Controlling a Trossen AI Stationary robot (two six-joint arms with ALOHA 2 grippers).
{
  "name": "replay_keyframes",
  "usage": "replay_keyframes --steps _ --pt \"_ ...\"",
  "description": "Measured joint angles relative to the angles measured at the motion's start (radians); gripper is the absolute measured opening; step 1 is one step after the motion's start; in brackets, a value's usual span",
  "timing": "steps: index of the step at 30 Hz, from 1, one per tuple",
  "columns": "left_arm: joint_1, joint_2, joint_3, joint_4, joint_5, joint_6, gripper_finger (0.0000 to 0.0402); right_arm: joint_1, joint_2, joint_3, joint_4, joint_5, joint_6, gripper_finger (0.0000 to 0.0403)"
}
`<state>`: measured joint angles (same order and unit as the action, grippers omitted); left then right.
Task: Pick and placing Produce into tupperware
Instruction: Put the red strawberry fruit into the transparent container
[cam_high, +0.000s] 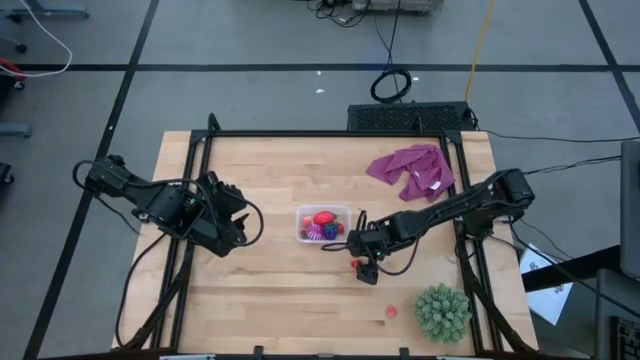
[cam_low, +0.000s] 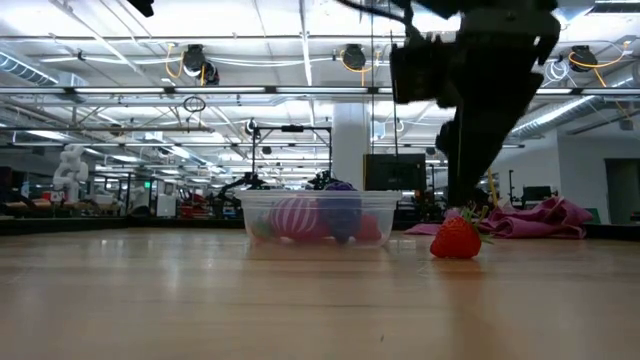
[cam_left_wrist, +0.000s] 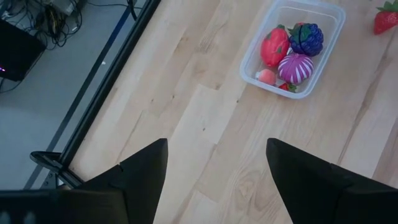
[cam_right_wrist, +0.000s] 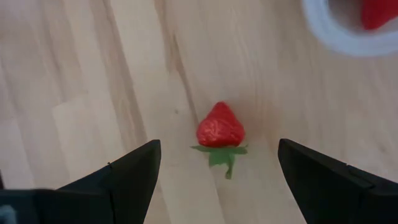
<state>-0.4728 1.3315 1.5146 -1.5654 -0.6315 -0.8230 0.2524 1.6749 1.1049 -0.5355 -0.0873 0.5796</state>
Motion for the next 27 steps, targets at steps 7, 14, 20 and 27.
replay_keyframes --steps 7,14,20,27 --pt "0.0 0.0 0.0 0.0 0.0 0.002 0.0274 -0.017 0.032 0.0 0.001 -0.022 0.003 0.0317" --pt "0.0 0.0 0.0 0.006 0.0 0.002 0.0274 -0.02 0.096 0.0 0.027 -0.022 -0.017 0.0317" --pt "0.0 0.0 0.0 0.007 0.0 0.003 0.0273 -0.035 0.136 0.001 0.046 -0.03 -0.025 0.0317" --pt "0.0 0.0 0.0 0.007 0.0 0.003 0.0273 -0.043 0.137 0.002 0.05 -0.037 -0.041 0.0317"
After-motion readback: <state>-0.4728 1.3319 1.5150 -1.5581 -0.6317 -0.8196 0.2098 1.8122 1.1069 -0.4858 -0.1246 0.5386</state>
